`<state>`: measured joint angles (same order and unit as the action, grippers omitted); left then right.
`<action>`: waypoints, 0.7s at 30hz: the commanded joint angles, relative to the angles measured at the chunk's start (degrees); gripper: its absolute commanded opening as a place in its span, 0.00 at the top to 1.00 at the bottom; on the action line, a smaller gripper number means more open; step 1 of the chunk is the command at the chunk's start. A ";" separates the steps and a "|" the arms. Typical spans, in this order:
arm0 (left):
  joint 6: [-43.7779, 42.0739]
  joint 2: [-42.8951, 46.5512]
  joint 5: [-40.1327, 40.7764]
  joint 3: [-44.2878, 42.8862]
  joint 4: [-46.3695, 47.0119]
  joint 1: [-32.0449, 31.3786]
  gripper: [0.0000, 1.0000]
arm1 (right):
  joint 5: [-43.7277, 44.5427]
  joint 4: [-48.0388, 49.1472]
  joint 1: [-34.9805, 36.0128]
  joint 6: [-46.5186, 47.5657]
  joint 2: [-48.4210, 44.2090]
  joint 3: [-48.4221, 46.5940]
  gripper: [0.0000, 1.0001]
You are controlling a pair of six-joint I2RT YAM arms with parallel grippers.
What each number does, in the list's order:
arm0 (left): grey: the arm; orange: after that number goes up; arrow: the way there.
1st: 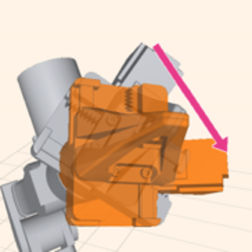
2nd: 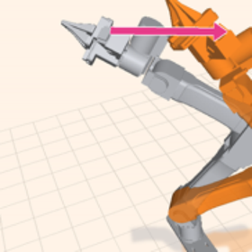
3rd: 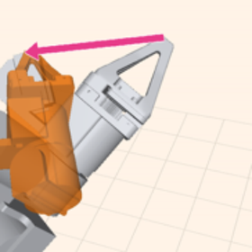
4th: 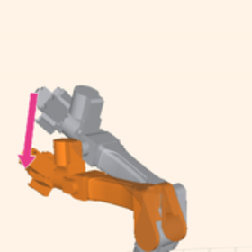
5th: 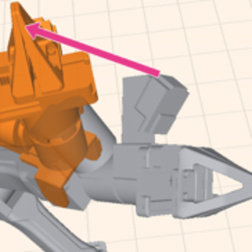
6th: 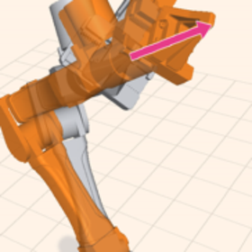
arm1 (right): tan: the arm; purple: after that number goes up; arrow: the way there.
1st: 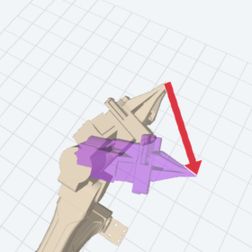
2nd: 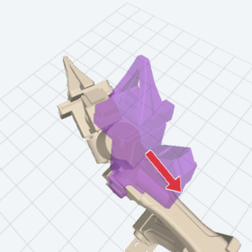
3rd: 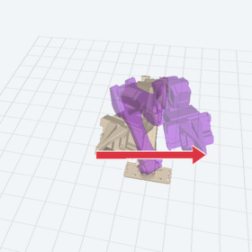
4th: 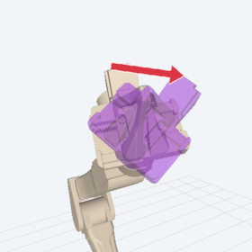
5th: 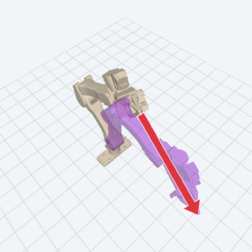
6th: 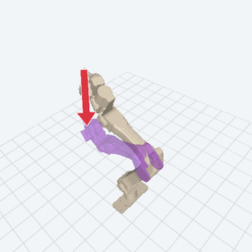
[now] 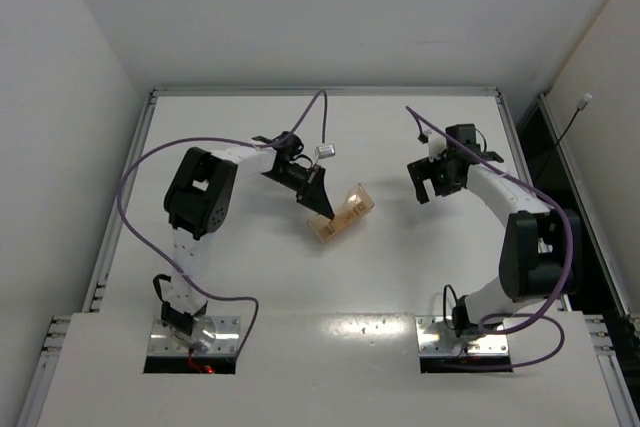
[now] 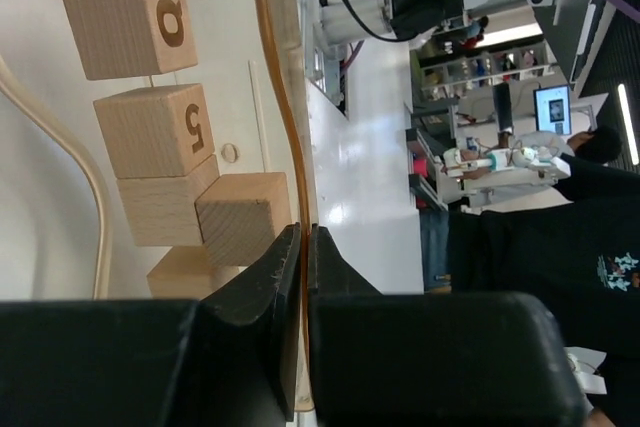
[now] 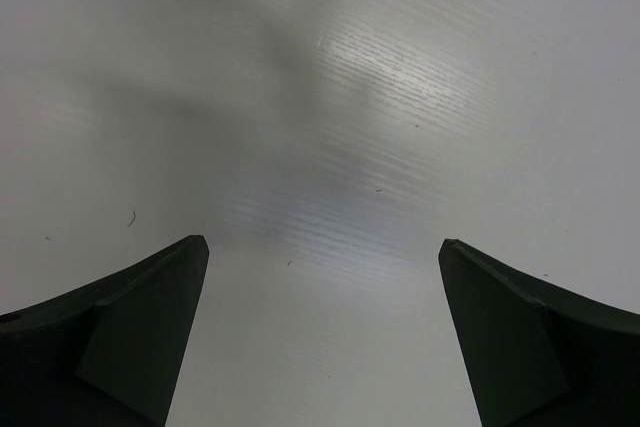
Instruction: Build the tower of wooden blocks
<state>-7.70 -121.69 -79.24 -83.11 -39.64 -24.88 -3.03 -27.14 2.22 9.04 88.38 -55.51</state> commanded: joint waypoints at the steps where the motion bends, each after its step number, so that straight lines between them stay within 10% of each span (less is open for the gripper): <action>1: -7.31 -1.88 -13.57 -2.49 -5.69 1.94 1.00 | -0.49 0.86 -0.28 0.37 -0.14 -2.50 0.02; 13: -4.08 -7.59 -13.57 -4.17 -10.28 4.32 1.00 | -0.49 0.86 -0.28 0.37 0.39 -1.97 0.02; 21: 25.33 -4.72 -7.62 -1.97 7.58 4.32 1.00 | 0.04 0.33 -0.28 0.37 -0.13 -1.45 0.02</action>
<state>1.10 -129.58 -81.03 -85.93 -43.70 -20.64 -3.01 -27.31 2.22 9.02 88.84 -55.64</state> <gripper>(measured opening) 0.010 0.979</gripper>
